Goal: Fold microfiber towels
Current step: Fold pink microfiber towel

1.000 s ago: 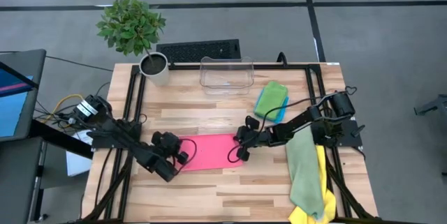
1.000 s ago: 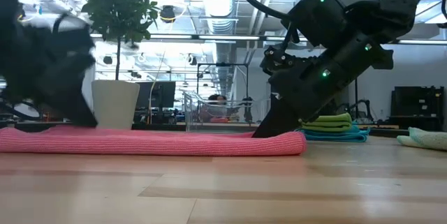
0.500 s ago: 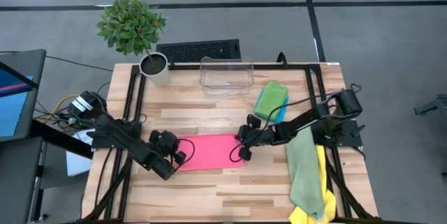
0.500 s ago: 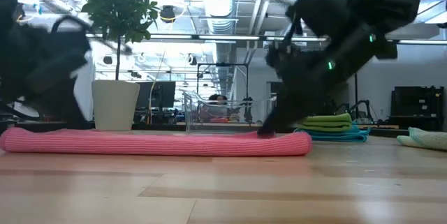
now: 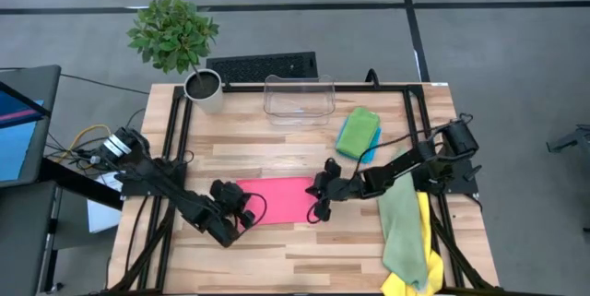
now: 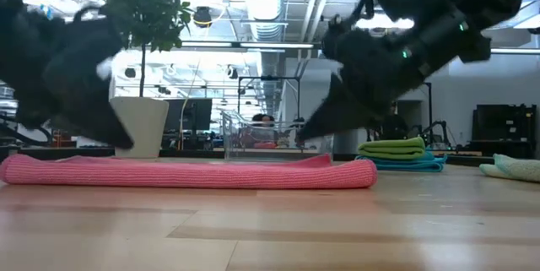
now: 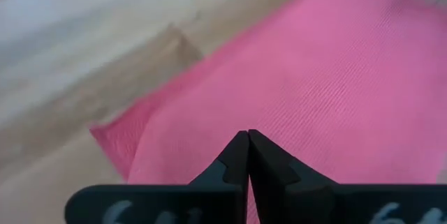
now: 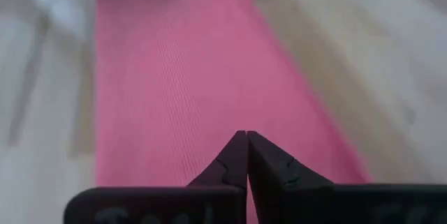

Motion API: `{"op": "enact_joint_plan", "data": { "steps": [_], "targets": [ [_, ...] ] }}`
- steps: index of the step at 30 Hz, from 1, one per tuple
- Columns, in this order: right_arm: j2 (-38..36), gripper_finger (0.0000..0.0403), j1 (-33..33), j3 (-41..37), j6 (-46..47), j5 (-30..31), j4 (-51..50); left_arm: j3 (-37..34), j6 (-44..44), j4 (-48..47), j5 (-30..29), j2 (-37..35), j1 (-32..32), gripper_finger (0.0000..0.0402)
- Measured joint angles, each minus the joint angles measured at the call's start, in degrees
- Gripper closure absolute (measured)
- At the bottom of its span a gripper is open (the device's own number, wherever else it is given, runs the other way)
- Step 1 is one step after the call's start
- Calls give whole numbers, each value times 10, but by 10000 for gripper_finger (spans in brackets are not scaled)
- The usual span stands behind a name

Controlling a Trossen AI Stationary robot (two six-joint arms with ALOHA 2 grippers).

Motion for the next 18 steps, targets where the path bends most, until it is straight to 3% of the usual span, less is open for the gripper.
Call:
{"op": "enact_joint_plan", "data": {
  "steps": [2,7,11,15,18],
  "targets": [
    [20,374,6,-1,11,0,-5,0,-12,14,22,32,0,401],
    [52,380,14,0,45,8,-7,4,-37,64,-18,92,-3,401],
    [26,381,17,-6,48,5,-20,2,-37,73,-22,88,-3,401],
    [-20,381,48,0,15,47,74,0,-11,73,-2,60,-3,401],
    [-1,382,73,-3,-3,67,107,-1,12,69,18,33,-5,401]
  ]
}}
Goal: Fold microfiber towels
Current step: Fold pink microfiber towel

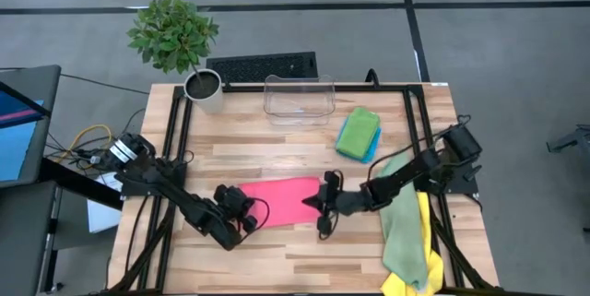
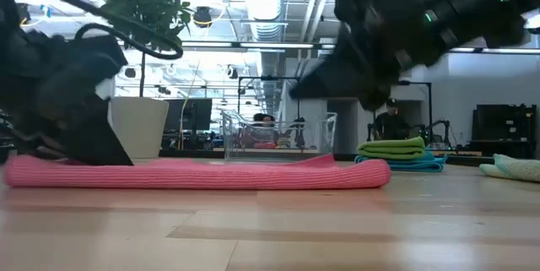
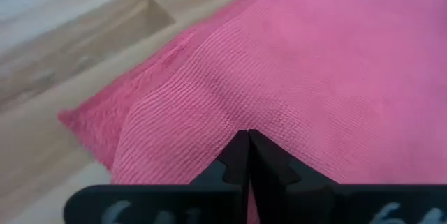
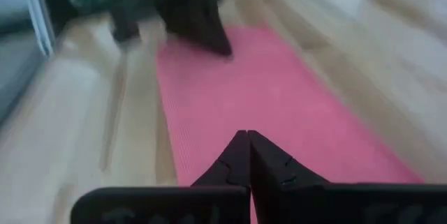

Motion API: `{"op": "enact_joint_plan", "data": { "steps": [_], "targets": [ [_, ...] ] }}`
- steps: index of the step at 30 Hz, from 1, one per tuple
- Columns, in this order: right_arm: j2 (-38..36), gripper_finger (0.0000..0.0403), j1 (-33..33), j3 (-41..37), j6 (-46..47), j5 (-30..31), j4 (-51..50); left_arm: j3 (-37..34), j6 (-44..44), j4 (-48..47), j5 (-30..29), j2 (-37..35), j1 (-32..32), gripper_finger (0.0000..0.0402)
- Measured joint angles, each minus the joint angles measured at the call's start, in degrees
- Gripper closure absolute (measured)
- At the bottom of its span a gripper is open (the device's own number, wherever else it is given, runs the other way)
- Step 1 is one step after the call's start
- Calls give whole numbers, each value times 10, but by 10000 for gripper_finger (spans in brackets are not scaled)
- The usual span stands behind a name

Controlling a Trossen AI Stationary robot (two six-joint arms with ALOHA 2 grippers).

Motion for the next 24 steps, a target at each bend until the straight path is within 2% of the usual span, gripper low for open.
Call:
{"op": "enact_joint_plan", "data": {
  "steps": [4,10,13,15,19,23,24],
  "targets": [
    [56,384,27,0,14,11,57,1,35,-3,-18,-41,0,401],
    [150,383,56,6,92,17,95,0,63,-3,-36,-89,-6,401],
    [166,385,64,7,94,33,99,0,62,53,-73,-95,-24,401],
    [168,386,65,7,93,39,100,1,81,124,-114,-77,-45,401],
    [155,382,65,6,96,42,91,1,120,248,-142,4,-77,401],
    [148,381,58,5,98,34,85,1,77,315,-150,109,-98,401],
    [148,382,58,5,98,33,84,4,63,318,-173,131,-102,401]
  ]
}}
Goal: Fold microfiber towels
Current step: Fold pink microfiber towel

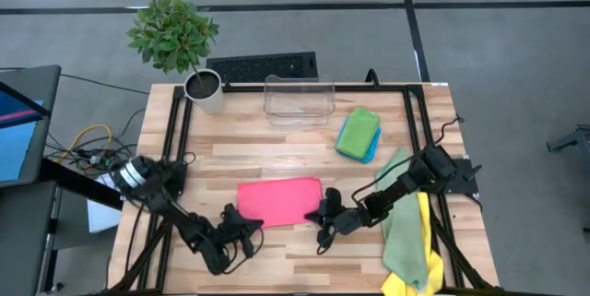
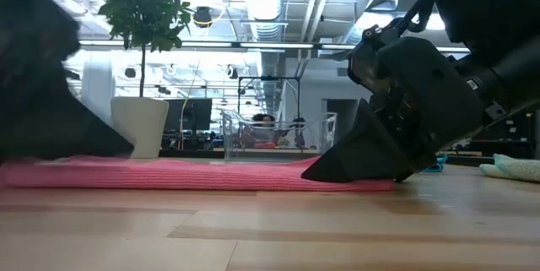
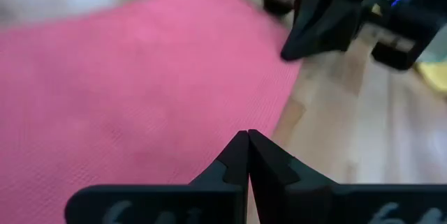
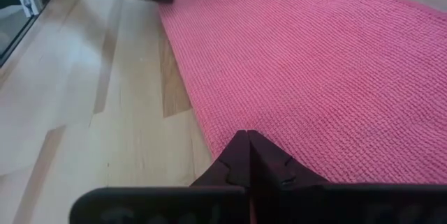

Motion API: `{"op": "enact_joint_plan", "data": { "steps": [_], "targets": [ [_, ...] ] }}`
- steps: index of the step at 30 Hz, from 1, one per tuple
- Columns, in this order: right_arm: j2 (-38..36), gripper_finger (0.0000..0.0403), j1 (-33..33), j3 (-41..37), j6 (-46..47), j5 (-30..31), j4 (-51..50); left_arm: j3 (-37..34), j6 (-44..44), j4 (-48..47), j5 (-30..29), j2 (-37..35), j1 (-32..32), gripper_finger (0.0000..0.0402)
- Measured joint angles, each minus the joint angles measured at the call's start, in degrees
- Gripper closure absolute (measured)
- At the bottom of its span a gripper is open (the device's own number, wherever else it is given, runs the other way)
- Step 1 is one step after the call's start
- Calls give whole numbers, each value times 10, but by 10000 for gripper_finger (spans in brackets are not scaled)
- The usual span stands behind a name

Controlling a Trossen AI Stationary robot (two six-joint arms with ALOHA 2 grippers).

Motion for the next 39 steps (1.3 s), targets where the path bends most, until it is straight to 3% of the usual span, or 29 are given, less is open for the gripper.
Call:
{"op": "enact_joint_plan", "data": {
  "steps": [4,7,13,18,24,30,35,39],
  "targets": [
    [0,384,1,0,-2,3,-5,23,-7,-20,-48,50,-12,401],
    [-1,383,4,-1,-17,3,13,52,11,-63,-17,47,-9,401],
    [-27,383,4,33,-164,4,121,128,-5,-208,110,23,23,401],
    [13,387,-15,85,-216,-24,102,149,19,-241,124,31,36,401],
    [83,377,-21,94,-176,-66,95,148,22,-252,114,31,35,401],
    [114,390,-21,64,-123,-72,189,147,51,-272,94,32,36,401],
    [105,382,-15,40,-115,-54,195,146,80,-276,89,31,47,401],
    [56,381,-11,18,-119,-26,152,143,99,-296,74,-5,52,401]
  ]
}}
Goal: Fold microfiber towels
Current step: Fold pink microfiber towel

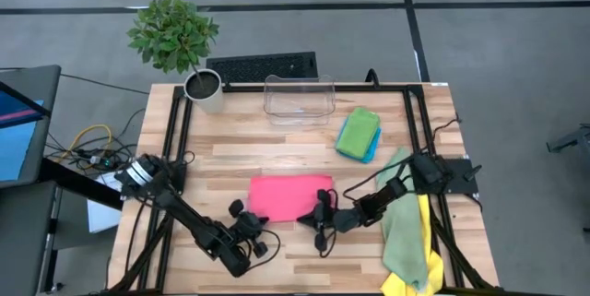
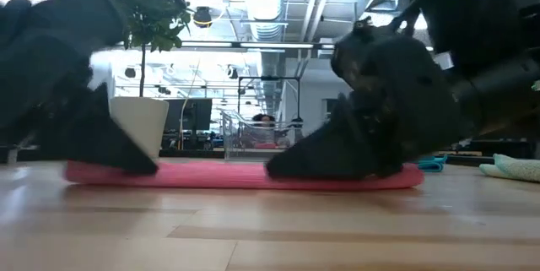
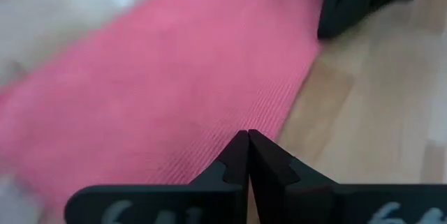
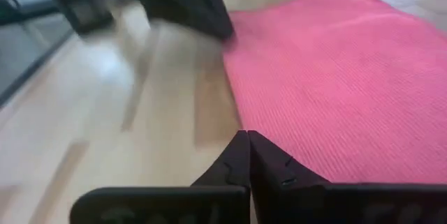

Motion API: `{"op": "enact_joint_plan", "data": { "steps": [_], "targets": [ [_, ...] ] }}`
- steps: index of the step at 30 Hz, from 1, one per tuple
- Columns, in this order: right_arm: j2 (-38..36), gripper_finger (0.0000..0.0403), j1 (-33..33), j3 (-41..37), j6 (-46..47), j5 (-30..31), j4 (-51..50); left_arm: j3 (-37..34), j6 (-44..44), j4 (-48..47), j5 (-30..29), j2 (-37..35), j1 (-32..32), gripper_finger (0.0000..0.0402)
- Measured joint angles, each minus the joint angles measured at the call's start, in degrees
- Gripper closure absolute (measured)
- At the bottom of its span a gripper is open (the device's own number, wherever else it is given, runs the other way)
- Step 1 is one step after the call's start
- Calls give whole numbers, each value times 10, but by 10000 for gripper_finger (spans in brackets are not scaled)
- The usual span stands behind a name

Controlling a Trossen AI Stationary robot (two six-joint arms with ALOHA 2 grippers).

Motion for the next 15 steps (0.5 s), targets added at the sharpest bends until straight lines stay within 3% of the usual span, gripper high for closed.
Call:
{"op": "enact_joint_plan", "data": {
  "steps": [4,8,13,15],
  "targets": [
    [-101,383,-2,-8,-29,18,-91,3,55,-11,-47,-81,1,401],
    [-206,364,1,-8,-25,17,-307,3,107,-17,-62,-142,0,401],
    [-309,312,26,16,3,9,-554,1,107,-22,-59,-142,-3,401],
    [-314,291,35,15,10,6,-587,-5,96,-22,-56,-128,-4,401]
  ]
}}
